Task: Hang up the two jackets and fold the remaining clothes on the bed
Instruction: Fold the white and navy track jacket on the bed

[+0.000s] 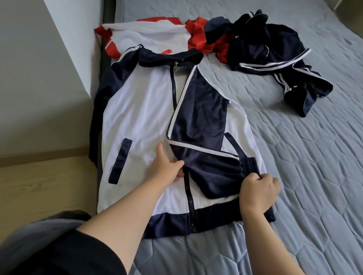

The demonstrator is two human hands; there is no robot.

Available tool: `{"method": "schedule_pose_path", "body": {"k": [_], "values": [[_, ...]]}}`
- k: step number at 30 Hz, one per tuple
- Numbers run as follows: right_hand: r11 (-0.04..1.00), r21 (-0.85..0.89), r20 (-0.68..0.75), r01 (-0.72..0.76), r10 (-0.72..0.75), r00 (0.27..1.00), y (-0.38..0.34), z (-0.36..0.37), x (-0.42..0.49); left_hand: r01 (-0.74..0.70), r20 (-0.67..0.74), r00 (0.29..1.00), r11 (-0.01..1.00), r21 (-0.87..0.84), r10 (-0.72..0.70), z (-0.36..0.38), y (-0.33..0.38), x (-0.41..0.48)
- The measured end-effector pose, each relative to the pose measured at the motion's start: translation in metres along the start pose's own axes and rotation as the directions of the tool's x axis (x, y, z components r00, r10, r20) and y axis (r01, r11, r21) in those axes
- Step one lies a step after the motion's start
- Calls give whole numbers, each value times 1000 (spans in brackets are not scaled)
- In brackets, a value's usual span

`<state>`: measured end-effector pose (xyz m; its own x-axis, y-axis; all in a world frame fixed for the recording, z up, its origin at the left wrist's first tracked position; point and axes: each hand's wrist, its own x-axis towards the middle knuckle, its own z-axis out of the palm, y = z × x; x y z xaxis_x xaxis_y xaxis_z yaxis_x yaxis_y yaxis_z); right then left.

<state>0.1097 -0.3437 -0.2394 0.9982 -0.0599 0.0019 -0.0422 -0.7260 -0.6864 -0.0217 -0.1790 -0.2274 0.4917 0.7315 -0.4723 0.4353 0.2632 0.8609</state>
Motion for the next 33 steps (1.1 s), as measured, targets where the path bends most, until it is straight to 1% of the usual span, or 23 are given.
{"method": "schedule_pose_path", "body": {"k": [1, 2, 3, 4, 5, 6, 7, 8, 9, 10, 11, 12, 13, 14, 17, 19, 21, 23, 27, 29, 33], "values": [[999, -50, 5, 12, -12, 1000, -1, 0, 1, -32, -24, 999, 998, 46, 33, 0, 1, -1], [993, -109, 29, 55, -52, 998, -3, 1, 0, -82, -68, 993, 989, 125, 91, 0, 2, -2], [978, -162, 65, 130, -121, 991, -6, 2, -2, -144, -120, 978, 966, 217, 173, 0, 3, -3], [953, -192, 101, 235, -219, 970, -10, 4, -6, -210, -160, 950, 929, 304, 267, 0, 4, -4], [910, -195, 135, 366, -345, 929, -15, 7, -10, -274, -181, 914, 880, 388, 365, -1, 4, -5], [847, -178, 179, 500, -472, 863, -19, 12, -17, -333, -179, 871, 817, 470, 457, -2, 2, -5], [776, -156, 241, 611, -570, 785, -21, 17, -23, -391, -146, 827, 742, 544, 543, -4, 0, -4], [706, -145, 329, 693, -626, 707, -23, 21, -28, -456, -71, 788, 657, 601, 611, -6, -3, -3], [650, -161, 429, 743, -632, 646, -24, 25, -31, -512, 35, 761, 566, 646, 648, -8, -6, -1], [612, -199, 518, 766, -597, 612, -21, 29, -32, -538, 150, 755, 474, 697, 638, -9, -10, 0], [590, -246, 577, 769, -549, 605, -16, 33, -31, -538, 251, 767, 380, 752, 590, -11, -14, 1], [581, -287, 603, 761, -508, 615, -12, 35, -29, -527, 324, 785, 296, 796, 528, -11, -19, 2], [584, -313, 605, 749, -486, 631, -8, 36, -27, -514, 366, 803, 235, 825, 470, -11, -24, 3], [587, -330, 595, 739, -478, 646, -6, 37, -25, -501, 386, 818, 198, 843, 427, -9, -27, 5], [572, -369, 582, 733, -473, 662, -4, 36, -20, -483, 409, 833, 127, 866, 372, -4, -29, 8], [538, -378, 600, 754, -478, 642, 0, 31, -15, -466, 412, 843, 87, 880, 345, -3, -28, 9], [502, -380, 632, 777, -473, 614, 4, 26, -9, -455, 410, 853, 75, 887, 325, -3, -28, 10], [488, -376, 653, 788, -464, 599, 3, 24, -6, -460, 418, 852, 72, 885, 315, -2, -29, 11], [559, -344, 613, 754, -474, 632, 2, 28, -15, -425, 394, 882, 77, 902, 260, -4, -35, 12], [569, -348, 625, 745, -451, 637, 2, 29, -17, -403, 373, 895, 83, 912, 242, -6, -38, 11], [607, -358, 629, 709, -404, 664, -5, 28, -17, -434, 390, 880, 127, 892, 270, -13, -39, 11]]}}
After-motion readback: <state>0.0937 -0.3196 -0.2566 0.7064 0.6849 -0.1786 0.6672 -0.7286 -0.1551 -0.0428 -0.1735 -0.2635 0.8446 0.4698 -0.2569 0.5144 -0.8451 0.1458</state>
